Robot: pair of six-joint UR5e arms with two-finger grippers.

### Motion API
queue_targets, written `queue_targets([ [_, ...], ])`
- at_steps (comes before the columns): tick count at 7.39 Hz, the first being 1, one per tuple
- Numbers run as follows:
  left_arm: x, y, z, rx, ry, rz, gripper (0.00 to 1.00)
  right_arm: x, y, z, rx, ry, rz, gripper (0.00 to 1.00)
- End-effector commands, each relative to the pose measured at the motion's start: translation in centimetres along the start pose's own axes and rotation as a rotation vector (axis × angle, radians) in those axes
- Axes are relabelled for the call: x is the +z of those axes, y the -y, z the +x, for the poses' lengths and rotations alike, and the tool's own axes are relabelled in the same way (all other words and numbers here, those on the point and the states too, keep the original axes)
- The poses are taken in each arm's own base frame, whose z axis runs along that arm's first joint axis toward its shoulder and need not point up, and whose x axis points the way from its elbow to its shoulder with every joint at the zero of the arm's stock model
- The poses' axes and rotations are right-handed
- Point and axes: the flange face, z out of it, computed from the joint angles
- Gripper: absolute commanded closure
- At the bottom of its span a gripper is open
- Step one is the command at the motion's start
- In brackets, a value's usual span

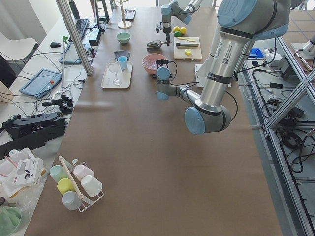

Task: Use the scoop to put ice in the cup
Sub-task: 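Close the right gripper on the metal scoop handle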

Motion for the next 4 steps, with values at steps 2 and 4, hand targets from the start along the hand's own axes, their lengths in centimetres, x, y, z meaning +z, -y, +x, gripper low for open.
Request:
queue_targets([
  [2, 1.5, 1.2, 0.2, 0.010, 0.001, 0.015, 0.01, 0.8, 0.0, -0.1, 0.000, 0.014, 0.004, 0.02],
  [4, 1.2, 2.2, -0.9, 0.023, 0.110, 0.056, 0.01, 0.8, -0.1, -0.2, 0.009, 0.015, 0.001, 0.02],
])
